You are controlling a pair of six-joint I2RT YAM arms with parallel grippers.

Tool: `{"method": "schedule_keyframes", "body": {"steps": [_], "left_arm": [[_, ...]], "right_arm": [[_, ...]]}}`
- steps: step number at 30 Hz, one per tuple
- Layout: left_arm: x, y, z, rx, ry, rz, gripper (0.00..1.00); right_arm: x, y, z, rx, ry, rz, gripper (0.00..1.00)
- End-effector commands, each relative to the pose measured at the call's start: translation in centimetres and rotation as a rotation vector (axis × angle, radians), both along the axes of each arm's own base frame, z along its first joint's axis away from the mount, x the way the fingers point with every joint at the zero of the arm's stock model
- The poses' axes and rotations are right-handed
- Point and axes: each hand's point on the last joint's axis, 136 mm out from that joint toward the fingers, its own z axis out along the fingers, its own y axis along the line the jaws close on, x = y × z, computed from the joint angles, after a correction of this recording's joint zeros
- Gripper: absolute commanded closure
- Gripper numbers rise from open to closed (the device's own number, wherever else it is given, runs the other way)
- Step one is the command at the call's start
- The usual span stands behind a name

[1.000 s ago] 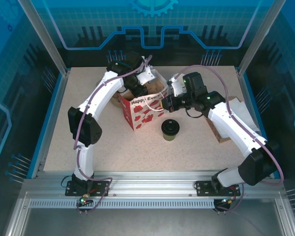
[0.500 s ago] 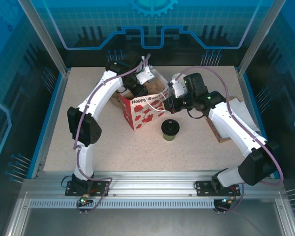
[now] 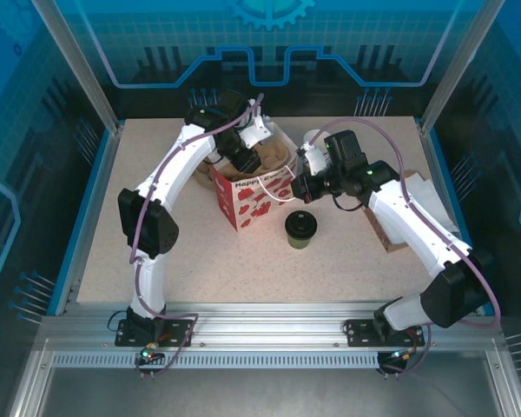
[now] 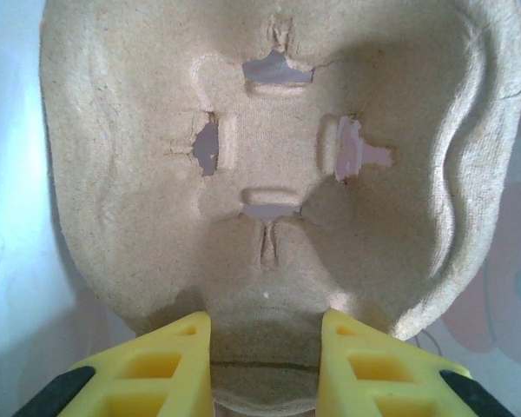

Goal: Pack the takeout coffee

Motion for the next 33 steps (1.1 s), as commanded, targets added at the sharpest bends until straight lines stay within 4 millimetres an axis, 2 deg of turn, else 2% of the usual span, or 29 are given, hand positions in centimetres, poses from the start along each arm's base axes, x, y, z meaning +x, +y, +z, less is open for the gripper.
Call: {"method": "schedule_keyframes", "body": {"steps": [1,10,24,29,33], "left_arm": [[-0.3,0.5,-0.1,0.018,0.011,-0.011,0.71],[-0.7,0.1,-2.2,0.083,0.036,-0.042,0.71],[-0.8,-0.1,-5.0,0.133,0.073,-0.045,0.70],[-0.7,-0.3,-6.1,0.138,0.080,-0.043,0.69],[-0.6,-0.5,-7.0,0.136,0.090,-0.037,0.69]], "right_arm": [[0.2,0.2,1.7,0.044,-0.014,0.003,0.90],[1.7,1.5,3.5,0.104,-0.031,0.004,0.90],[2.7,2.0,3.5,0.110,-0.026,0.000,0.85],[2.6,1.9,4.0,0.112,-0.039,-0.002,0.78],[2.3,1.7,4.5,0.116,-0.050,-0.003,0.67]]}}
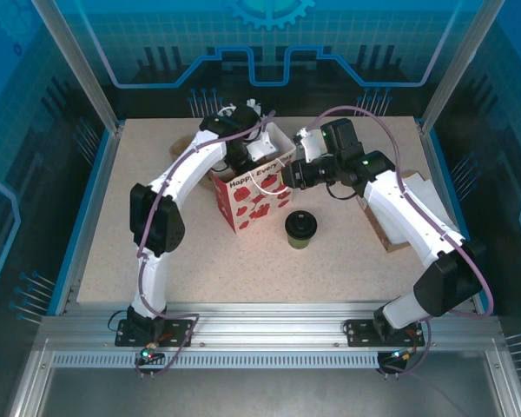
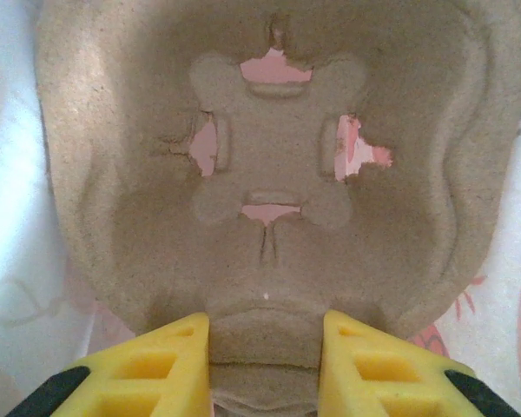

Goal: Pack the takeout coffee

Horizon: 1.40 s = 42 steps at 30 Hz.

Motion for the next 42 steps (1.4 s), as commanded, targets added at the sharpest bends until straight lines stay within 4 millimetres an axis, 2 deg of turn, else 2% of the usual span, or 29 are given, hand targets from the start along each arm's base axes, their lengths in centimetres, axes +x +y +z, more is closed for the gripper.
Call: {"method": "schedule_keyframes", "body": {"steps": [1,4,9,21,34,38,42], "left_arm": [[0.1,-0.2,-2.0,0.018,0.028,0.002,0.69],[0.1,-0.3,-2.8,0.022,0.038,0.003,0.69],[0.3,-0.6,-4.0,0.014,0.050,0.012,0.67],[0.3,-0.8,-7.5,0.023,0.078,0.027,0.59],[-0.8,-1.1,-11.0,0.048,0.128,0.021,0.53],[-0.9,-1.0,-11.3,0.059,0.133,0.030,0.51],[-0.7,-1.0,-10.2,0.053,0.115,0.041,0.47]], "right_arm": [[0.0,-0.3,2.1,0.030,-0.042,-0.003,0.63],[-0.3,-0.7,2.6,0.028,-0.057,-0.013,0.53],[-0.7,-1.4,3.6,0.031,-0.088,-0.032,0.46],[-1.0,-2.1,3.7,0.033,-0.095,-0.049,0.44],[-1.0,-2.3,3.0,0.032,-0.081,-0.053,0.43],[-1.1,-2.4,3.0,0.029,-0.079,-0.052,0.43],[-1.2,-2.5,3.0,0.027,-0.080,-0.054,0.43]]}}
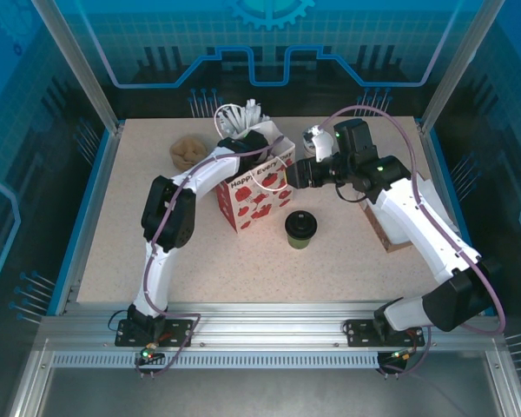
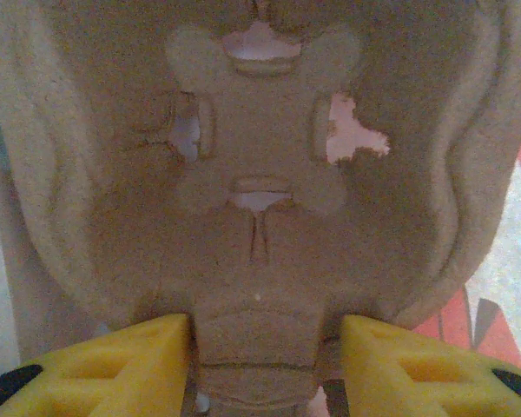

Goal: Pack the takeout coffee

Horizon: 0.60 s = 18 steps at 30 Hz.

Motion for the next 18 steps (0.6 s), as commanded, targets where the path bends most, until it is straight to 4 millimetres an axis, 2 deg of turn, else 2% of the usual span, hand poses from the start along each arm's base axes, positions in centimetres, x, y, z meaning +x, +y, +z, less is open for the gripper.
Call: {"method": "schedule_keyframes", "body": {"steps": [1,4,6,11,18], "left_arm": [[-0.5,0.0,0.0,0.008,0.015,0.015,0.46],[-0.5,0.0,1.1,-0.001,0.003,0.015,0.43],[-0.5,-0.1,1.7,-0.006,-0.006,0.019,0.36],[-0.5,-0.1,3.1,-0.028,-0.020,0.024,0.27],[-0.2,-0.3,5.9,-0.068,-0.066,0.037,0.23]], "right_arm": [[-0.2,-0.6,0.6,0.012,-0.015,-0.011,0.43],[-0.3,-0.7,0.5,0.011,-0.016,-0.011,0.43],[-0.3,-0.8,0.4,0.009,-0.014,-0.014,0.43],[-0.4,-1.0,0.4,0.008,-0.016,-0.018,0.43],[-0.4,-1.2,0.4,0.008,-0.016,-0.022,0.43]]}}
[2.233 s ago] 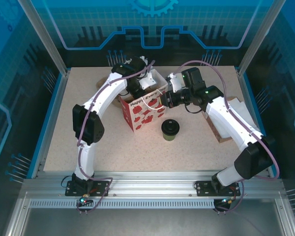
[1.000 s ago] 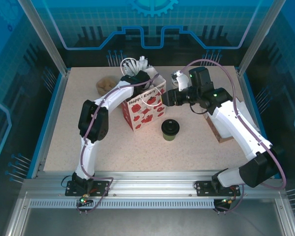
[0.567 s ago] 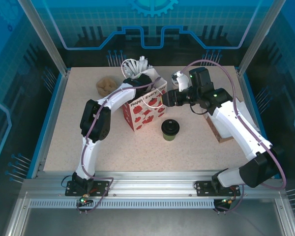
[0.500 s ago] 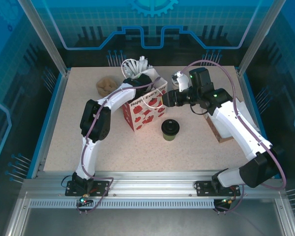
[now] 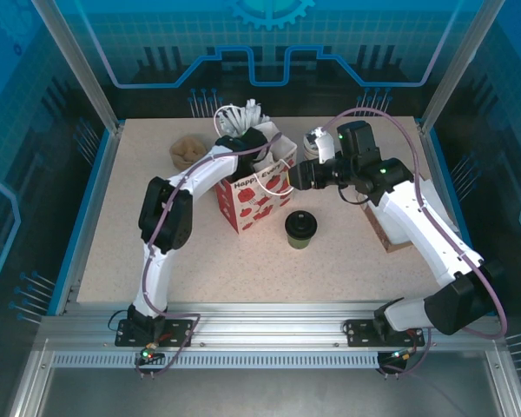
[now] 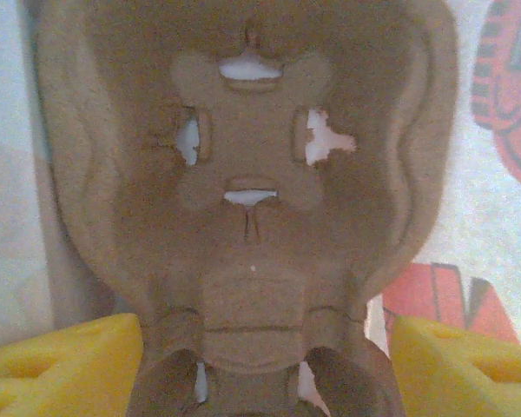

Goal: Pack the takeout coffee

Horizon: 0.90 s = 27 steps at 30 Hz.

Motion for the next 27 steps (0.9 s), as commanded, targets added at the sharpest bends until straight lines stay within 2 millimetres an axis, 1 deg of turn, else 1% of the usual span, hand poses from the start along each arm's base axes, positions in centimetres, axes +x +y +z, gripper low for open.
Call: {"method": "schedule_keyframes", "body": {"steps": [1,7,15,22,27], "left_arm": [[-0.1,-0.4,4.6,-0.058,-0.057,0.009,0.23],[0.4,-0.3,8.5,-0.118,-0.116,0.024,0.23],[1.0,-0.1,14.9,-0.202,-0.243,0.041,0.25],[1.4,-0.4,19.1,-0.260,-0.326,0.048,0.27],[1.5,-0.5,22.8,-0.306,-0.405,0.055,0.28]], "right_arm": [[-0.2,-0.6,0.6,0.009,-0.018,-0.009,0.43],[-0.3,-0.7,0.8,0.009,-0.024,-0.010,0.43],[-0.7,-1.1,1.8,0.013,-0.059,-0.016,0.42],[-0.8,-1.2,1.9,0.010,-0.067,-0.019,0.41],[-1.0,-1.3,2.3,0.007,-0.078,-0.021,0.41]]}}
